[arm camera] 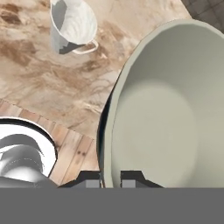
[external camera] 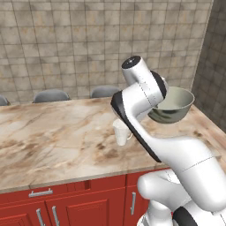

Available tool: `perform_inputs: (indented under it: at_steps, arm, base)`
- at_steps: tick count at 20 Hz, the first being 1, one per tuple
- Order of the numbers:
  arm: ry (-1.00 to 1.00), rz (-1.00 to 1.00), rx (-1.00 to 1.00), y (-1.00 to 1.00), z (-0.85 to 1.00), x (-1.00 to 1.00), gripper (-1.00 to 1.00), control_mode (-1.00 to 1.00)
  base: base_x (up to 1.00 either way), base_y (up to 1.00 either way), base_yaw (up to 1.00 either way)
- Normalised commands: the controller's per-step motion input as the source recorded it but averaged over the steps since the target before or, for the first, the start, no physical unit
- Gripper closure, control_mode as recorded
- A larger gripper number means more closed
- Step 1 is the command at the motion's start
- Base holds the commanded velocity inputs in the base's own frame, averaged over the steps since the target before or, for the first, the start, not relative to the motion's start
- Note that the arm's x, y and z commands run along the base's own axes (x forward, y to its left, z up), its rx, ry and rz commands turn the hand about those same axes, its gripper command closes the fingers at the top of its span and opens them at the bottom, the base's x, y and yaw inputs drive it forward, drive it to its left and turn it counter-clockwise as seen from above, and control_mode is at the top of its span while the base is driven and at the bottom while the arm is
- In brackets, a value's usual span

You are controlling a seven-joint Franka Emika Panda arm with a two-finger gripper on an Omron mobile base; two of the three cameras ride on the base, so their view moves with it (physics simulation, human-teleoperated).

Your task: Pick the jug and bowl and place them in the sink. Then turn on the water.

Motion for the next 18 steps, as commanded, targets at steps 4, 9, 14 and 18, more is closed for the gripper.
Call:
perform_inputs:
  at_steps: [4, 9, 14, 18]
  arm:
    - [0.00, 0.00, 0.00, 0.00, 0.00, -0.13, 1.00, -1.00]
    - [0.00, 0.00, 0.00, 0.00, 0.00, -0.19, 1.00, -1.00]
    - [0.00, 0.00, 0.00, 0.00, 0.00, -0.08, 1.00, -1.00]
    - [0.00, 0.00, 0.00, 0.00, 0.01, -0.01, 1.00, -1.00]
  base:
    - [0.00, 0.00, 0.00]
    - [0.00, 0.00, 0.00]
    - [0.00, 0.00, 0.00]
    - [0.00, 0.00, 0.00]
